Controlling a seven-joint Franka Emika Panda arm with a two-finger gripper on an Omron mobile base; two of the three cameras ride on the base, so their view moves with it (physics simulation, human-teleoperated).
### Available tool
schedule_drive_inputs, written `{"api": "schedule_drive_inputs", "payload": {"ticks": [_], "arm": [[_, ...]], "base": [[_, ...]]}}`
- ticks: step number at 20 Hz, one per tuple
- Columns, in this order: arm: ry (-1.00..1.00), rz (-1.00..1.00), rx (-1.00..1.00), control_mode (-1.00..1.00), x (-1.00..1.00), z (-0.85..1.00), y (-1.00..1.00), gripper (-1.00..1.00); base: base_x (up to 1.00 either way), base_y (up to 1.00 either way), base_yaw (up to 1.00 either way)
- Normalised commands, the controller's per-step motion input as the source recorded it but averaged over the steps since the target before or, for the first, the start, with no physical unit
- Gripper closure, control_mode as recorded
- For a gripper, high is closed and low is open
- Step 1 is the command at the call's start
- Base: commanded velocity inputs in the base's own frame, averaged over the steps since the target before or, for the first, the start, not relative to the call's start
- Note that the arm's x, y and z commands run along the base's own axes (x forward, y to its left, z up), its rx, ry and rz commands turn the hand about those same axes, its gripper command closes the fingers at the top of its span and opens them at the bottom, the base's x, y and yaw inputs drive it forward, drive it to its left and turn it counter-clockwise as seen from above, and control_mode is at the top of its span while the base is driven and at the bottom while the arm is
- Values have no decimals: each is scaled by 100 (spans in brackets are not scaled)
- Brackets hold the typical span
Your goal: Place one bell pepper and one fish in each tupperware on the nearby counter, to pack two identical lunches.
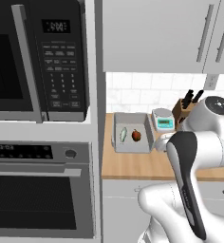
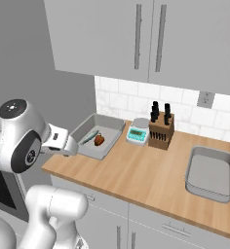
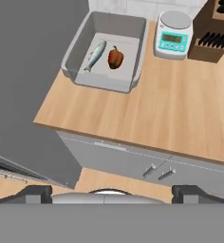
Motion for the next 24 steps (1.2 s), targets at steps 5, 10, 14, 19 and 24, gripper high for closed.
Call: {"api": "schedule_drive_inputs", "payload": {"ticks": [5, 10, 14, 19, 24], "arm": [[0, 0, 0, 100, -13, 0, 1, -100], [0, 0, 0, 100, 0, 0, 0, -100], [0, 0, 0, 100, 0, 0, 0, -100], [0, 0, 0, 100, 0, 0, 0, -100], [0, 0, 0, 100, 0, 0, 0, -100]], "base": [[-40, 6, 2], [-79, 44, 18], [-63, 94, 51], [-55, 100, 75], [-4, 93, 85]]}}
